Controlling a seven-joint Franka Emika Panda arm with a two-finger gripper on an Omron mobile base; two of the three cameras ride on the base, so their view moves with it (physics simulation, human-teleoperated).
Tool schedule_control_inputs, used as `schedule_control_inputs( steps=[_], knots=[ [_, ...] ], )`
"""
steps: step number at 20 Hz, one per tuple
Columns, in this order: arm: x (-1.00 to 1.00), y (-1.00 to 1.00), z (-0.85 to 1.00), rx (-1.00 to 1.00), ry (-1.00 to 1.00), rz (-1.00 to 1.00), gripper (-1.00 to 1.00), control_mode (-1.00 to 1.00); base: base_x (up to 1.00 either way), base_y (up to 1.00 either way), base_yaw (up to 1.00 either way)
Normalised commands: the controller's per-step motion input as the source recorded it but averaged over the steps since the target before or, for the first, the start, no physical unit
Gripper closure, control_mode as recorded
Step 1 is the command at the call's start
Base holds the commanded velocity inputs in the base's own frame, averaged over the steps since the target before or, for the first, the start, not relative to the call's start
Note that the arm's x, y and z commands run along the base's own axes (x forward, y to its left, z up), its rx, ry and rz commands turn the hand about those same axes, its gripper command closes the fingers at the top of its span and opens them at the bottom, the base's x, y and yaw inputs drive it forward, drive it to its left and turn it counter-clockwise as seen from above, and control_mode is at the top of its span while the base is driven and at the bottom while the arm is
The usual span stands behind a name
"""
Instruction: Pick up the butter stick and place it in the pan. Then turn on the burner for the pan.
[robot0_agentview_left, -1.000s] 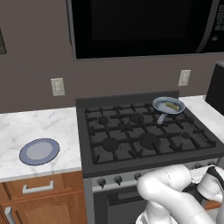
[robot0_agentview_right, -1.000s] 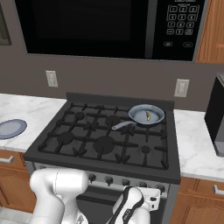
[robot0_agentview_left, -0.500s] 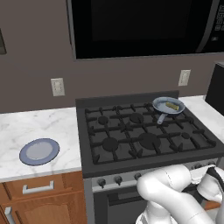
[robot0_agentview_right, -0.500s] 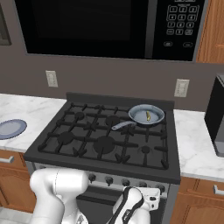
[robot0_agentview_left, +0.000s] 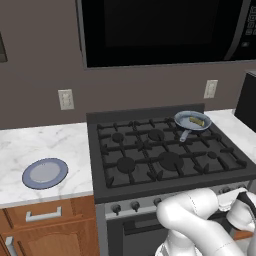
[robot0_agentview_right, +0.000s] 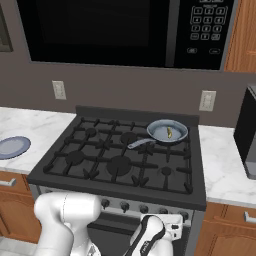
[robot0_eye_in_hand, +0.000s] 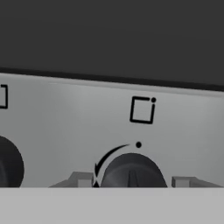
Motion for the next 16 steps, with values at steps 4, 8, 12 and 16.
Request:
schedule_control_inputs(
  steps=[4,8,12,16],
  knots=[
    [0.28,0.00,0.19,-0.27,0.26,0.10,1.00,-1.00,0.00,0.00,0.00],
    [0.25,0.00,0.29,-0.28,0.32,0.03,1.00,-1.00,0.00,0.00,0.00],
    [0.17,0.00,0.20,-0.10,0.20,0.00,1.00,-1.00,0.00,0.00,0.00],
    [0.07,-0.01,0.00,-0.29,0.01,0.11,1.00,-1.00,0.00,0.00,0.00]
  ],
)
